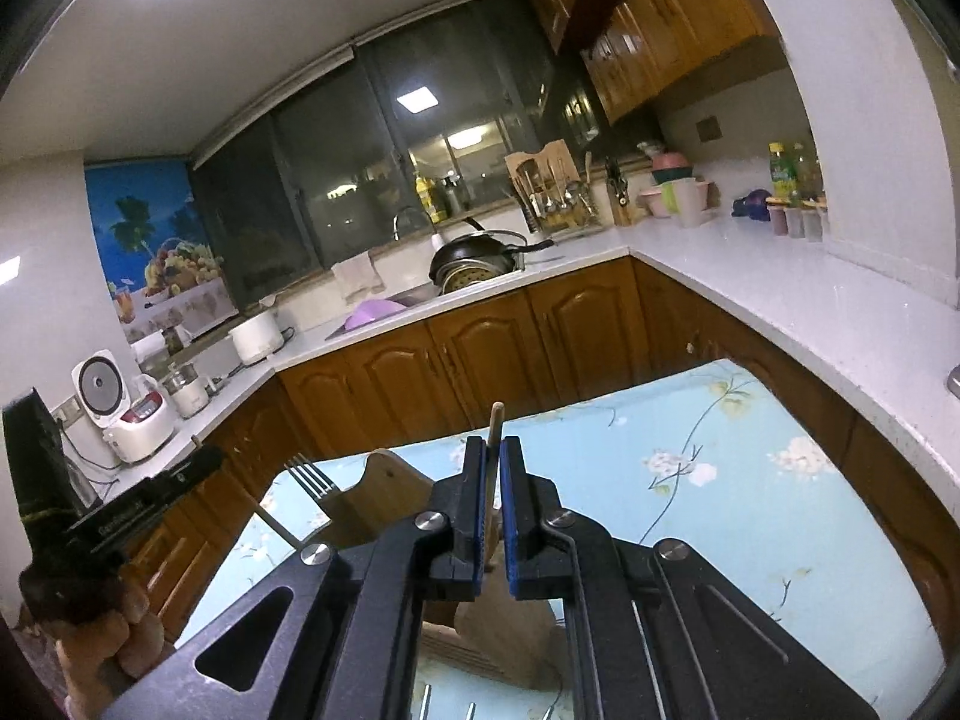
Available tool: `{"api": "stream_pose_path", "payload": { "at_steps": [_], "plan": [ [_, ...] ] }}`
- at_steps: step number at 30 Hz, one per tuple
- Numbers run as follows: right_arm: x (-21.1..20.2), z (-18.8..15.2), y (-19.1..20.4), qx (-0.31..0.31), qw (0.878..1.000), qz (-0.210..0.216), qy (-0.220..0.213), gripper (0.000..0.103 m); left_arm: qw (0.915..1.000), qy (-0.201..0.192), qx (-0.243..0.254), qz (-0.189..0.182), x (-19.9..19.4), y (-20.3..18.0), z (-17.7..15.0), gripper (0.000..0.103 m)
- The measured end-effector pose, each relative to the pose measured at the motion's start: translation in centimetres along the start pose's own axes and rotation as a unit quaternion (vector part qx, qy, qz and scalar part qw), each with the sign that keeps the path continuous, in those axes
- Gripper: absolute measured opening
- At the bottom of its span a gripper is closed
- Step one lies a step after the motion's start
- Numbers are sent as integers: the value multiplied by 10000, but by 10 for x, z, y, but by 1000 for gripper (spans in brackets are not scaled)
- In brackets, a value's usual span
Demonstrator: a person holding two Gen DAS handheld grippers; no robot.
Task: Organize utensils
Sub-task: 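Open both tools to release the chopsticks into the holder, then move both tools back down toward the remaining chopsticks on the tablecloth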
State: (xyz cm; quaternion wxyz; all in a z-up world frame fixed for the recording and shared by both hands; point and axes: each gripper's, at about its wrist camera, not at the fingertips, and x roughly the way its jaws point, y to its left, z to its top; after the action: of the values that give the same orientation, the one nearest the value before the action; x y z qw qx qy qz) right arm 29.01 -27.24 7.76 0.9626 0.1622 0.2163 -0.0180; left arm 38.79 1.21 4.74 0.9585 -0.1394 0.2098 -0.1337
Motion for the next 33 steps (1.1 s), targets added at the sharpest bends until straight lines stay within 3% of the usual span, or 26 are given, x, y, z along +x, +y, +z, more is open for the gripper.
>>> {"api": "stream_pose_path", "payload": {
  "at_steps": [9, 12, 13, 14, 15, 16, 17, 22, 33],
  "plan": [
    [0, 1, 0, -19, 10000, -24, 80, 5, 10000, 61, -51, 27, -10, 11, 4, 5],
    [1, 1, -1, -15, 9999, -28, 140, 11, 9999, 125, -38, 78, -12, 11, 2, 9],
    [1, 1, -1, -10, 9998, -30, 174, 16, 9998, 180, -44, 83, -13, 11, 3, 15],
    [1, 1, -1, 13, 9998, -9, 180, 33, 9997, 192, -70, 113, -16, 11, 3, 31],
    [-1, 1, -2, 46, 9998, 34, 168, 43, 9997, 154, -91, 148, -20, 9, 3, 49],
    [-4, 0, -3, 85, 9998, 79, 130, 63, 9997, 83, -118, 188, -26, 10, 3, 56],
    [-9, 0, -4, 127, 9998, 127, 72, 74, 9997, 35, -124, 214, -31, 10, 3, 62],
    [-33, -7, -14, 317, 9990, 313, -14, 99, 9995, 116, -107, 261, -61, 15, -10, 74],
    [-77, -60, -42, 730, 9969, 89, 289, 99, 9969, 648, -237, 378, -132, 26, -61, 77]
  ]
}}
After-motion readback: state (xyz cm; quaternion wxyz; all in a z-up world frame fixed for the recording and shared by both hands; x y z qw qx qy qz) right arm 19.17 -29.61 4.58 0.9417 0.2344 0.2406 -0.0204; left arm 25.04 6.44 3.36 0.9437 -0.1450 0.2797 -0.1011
